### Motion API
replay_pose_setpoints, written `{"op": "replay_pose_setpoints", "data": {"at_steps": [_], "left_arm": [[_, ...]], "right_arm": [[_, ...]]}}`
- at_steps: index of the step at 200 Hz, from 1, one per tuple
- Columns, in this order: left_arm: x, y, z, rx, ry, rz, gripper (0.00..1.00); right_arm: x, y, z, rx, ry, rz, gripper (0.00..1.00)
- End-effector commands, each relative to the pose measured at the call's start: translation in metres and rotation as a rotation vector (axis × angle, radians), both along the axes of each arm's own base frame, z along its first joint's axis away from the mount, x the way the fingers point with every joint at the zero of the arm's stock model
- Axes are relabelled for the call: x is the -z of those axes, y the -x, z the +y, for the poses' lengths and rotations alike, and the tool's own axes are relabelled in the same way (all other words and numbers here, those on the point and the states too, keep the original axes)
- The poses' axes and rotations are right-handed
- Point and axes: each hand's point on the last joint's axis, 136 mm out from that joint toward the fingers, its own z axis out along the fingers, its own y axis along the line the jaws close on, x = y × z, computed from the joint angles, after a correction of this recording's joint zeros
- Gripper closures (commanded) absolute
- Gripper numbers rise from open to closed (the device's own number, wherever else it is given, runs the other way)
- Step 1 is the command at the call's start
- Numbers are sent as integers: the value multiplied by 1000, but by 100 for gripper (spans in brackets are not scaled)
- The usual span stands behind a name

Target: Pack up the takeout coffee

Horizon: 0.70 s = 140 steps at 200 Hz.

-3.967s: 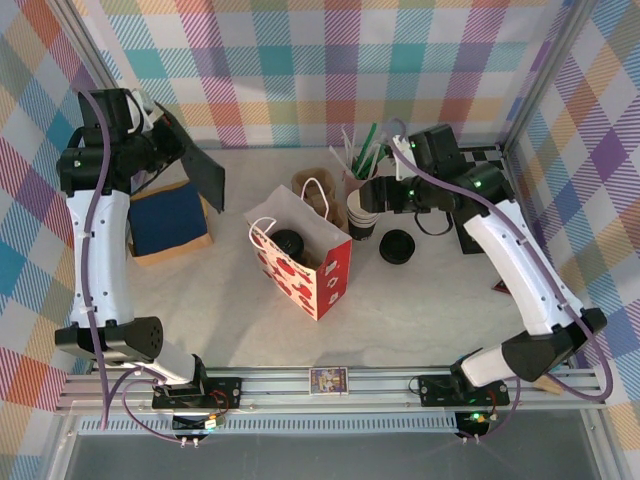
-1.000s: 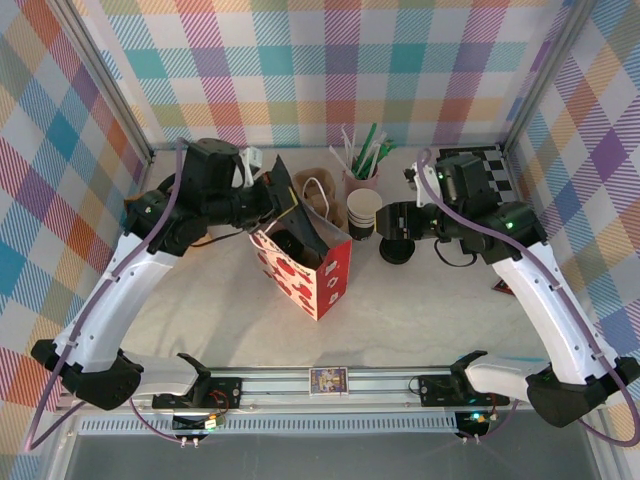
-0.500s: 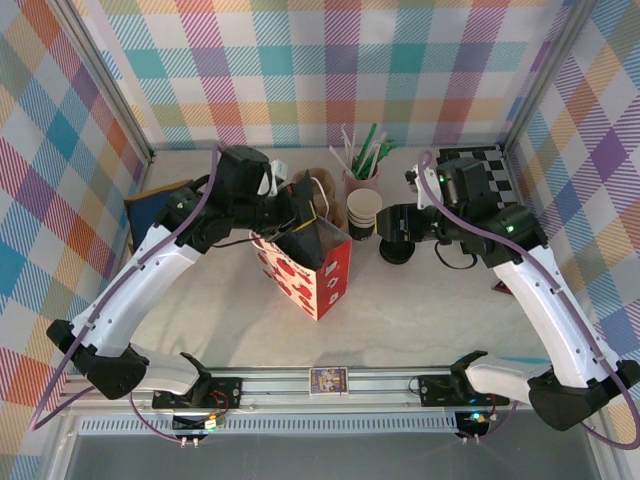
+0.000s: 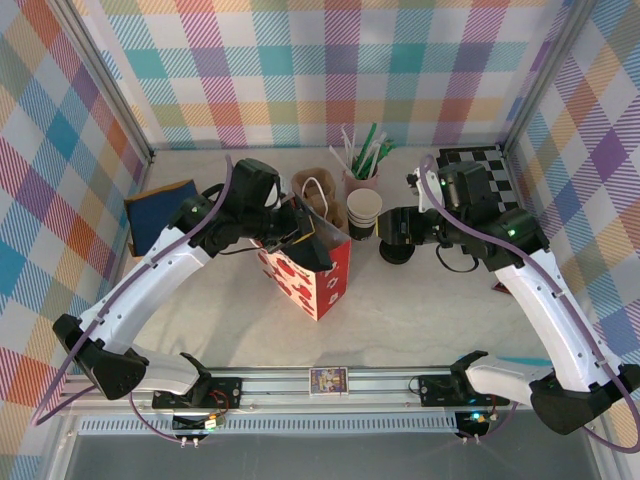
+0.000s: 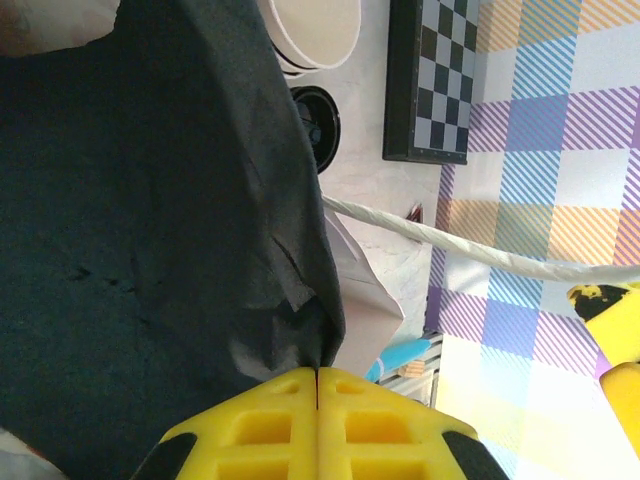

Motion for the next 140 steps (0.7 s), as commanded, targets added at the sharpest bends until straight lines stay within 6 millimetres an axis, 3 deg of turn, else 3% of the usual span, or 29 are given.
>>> {"op": "replay_pose_setpoints", "data": {"at_steps": [1, 140], "left_arm": [[0, 5, 6, -7, -25, -1, 100], [30, -12, 11, 26, -182, 37, 100]], "right_arm": [[-6, 0, -1, 8, -27, -16, 35], [1, 0, -2, 9, -9, -2, 35]]}}
